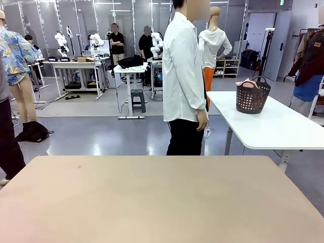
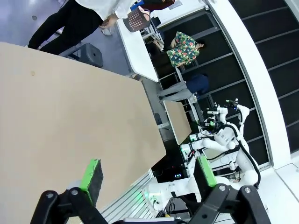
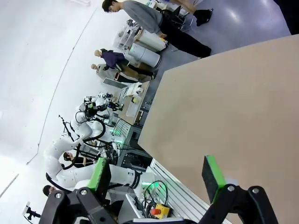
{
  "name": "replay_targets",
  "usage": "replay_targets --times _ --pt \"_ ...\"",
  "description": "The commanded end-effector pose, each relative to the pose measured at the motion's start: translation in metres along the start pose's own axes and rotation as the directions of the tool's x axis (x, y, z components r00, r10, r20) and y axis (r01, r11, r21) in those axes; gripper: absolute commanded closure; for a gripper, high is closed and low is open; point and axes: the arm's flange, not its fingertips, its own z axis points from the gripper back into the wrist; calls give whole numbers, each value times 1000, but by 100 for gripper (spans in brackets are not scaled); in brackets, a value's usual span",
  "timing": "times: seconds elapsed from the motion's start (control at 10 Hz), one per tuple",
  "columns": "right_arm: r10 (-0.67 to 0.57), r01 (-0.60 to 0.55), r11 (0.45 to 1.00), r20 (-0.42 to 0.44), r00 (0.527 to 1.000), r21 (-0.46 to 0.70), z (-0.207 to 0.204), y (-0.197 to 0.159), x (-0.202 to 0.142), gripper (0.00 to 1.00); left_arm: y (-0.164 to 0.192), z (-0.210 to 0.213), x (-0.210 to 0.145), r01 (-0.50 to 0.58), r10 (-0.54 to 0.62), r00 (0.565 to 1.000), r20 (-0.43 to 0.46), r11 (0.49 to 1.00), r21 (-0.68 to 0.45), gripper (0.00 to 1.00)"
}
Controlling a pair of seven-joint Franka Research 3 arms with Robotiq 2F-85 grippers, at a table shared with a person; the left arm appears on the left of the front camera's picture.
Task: Fold the towel.
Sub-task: Grab the top end of the 100 cm Hotel Towel extended by the human.
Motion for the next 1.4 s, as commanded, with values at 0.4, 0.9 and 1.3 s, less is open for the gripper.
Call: replay_targets --times 0.4,0.9,1.3 --pt "-8 8 1000 -3 1000 3 -1 -2 2 0 4 3 0 -2 2 1000 -4 1000 -9 0" --pt "-8 8 1000 -3 1000 3 -1 -2 2 0 4 3 0 -2 2 1000 -4 1000 -9 0" --pt "-8 8 1000 -3 1000 3 -1 -2 2 0 4 3 0 -2 2 1000 -4 1000 -9 0"
